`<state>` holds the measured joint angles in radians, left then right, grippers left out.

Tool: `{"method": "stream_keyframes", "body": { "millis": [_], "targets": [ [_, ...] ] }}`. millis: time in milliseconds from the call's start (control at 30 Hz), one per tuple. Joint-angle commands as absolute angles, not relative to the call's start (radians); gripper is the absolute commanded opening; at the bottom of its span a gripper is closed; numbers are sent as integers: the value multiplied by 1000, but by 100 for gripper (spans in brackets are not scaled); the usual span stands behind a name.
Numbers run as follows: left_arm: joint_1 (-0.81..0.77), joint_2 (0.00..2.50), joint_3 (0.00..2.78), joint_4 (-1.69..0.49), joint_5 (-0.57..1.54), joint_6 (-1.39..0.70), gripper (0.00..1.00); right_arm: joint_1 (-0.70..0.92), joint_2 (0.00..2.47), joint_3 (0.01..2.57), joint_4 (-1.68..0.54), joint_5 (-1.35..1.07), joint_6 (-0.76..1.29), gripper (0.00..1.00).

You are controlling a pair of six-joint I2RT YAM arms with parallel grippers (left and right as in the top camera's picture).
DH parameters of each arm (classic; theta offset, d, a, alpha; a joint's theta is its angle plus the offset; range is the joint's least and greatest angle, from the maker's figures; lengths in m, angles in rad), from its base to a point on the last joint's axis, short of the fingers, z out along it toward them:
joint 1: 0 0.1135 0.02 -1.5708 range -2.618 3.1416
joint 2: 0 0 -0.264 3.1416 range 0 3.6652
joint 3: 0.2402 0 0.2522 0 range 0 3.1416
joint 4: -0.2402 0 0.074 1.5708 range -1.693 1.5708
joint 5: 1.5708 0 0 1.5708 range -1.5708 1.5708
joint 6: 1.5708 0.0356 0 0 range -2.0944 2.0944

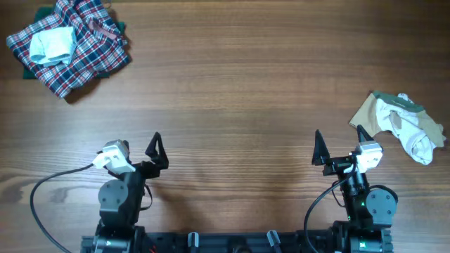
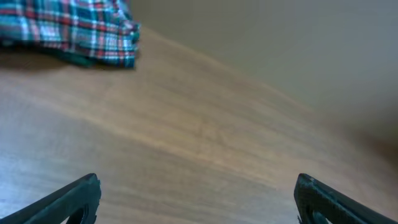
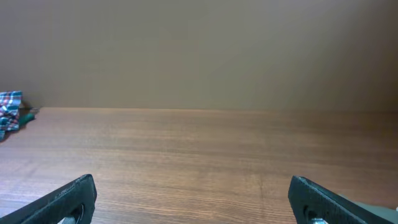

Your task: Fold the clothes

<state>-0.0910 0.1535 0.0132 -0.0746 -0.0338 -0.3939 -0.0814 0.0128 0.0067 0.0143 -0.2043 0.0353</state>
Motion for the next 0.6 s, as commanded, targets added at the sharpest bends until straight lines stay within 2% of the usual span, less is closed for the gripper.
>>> {"method": "stream_keyframes", "body": {
  "millis": [0,133,567],
  "targets": [
    [-86,110,6,-75,-7,-300,100,-86,4,5,16,-199,27,100],
    [-86,1,6,-70,-1,-296,100,-86,4,5,16,-199,26,100],
    [-5,2,6,-75,10,-295,100,-86,4,5,16,-199,26,100]
  ]
}}
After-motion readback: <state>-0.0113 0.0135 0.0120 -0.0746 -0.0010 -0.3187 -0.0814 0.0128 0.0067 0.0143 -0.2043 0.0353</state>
